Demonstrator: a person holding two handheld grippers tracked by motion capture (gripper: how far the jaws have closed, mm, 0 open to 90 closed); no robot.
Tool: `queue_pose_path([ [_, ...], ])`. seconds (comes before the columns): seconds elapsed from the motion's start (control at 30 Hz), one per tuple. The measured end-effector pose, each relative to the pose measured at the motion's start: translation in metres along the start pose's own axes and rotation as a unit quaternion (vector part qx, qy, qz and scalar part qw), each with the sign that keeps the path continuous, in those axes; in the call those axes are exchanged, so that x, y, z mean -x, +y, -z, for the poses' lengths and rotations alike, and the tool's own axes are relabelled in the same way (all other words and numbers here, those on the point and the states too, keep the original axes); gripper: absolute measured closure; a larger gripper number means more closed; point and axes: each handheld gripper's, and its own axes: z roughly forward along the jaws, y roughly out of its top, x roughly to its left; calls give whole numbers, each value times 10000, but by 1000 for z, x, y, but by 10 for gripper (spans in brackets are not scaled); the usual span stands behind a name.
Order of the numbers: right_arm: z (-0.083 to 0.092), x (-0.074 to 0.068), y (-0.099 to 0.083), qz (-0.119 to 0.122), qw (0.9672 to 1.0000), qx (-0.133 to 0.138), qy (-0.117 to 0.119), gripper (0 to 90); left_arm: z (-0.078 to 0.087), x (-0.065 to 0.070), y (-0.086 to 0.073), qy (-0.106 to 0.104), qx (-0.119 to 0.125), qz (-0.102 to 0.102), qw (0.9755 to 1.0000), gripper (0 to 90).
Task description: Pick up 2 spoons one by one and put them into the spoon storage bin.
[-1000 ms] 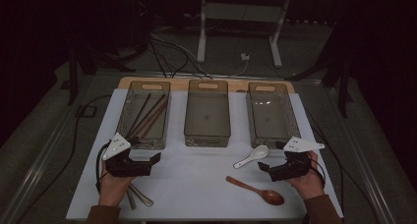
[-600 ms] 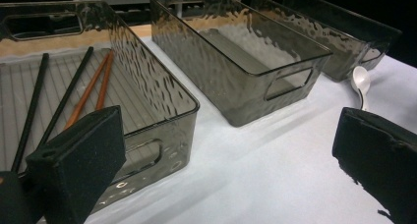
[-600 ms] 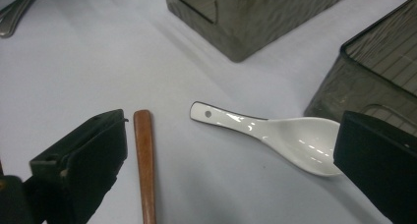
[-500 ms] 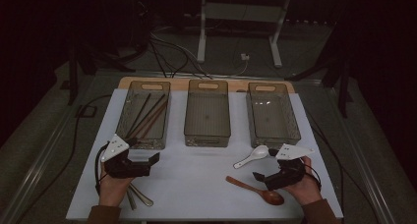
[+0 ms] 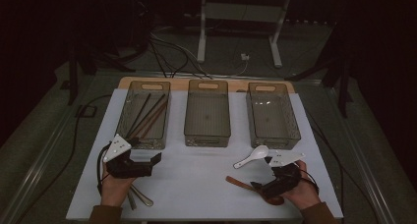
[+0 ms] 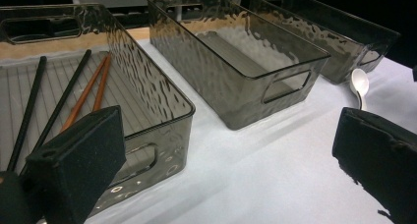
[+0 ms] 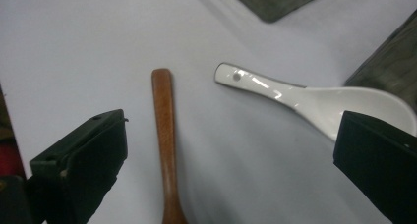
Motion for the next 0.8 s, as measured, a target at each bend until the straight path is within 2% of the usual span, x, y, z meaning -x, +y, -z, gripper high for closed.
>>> queue_pose_path([
  [0.13,-3,-2,-2,-9,9999,-164,18,8,-1,0,-1,1,-21,18,10000,8],
  [0.27,-6,-6,-6,88,9992,-377,57,79,0,-1,-1,2,-10,19,10000,8],
  [0.4,-9,-8,-9,102,9989,-440,89,161,0,-1,-1,0,-10,28,10000,8],
  [0.6,-13,-14,-11,272,9980,-563,66,357,-2,0,-2,-10,-44,25,10000,8],
  [0.8,-17,-17,-13,493,9959,-726,227,572,-2,0,-2,-10,-54,36,10000,8],
])
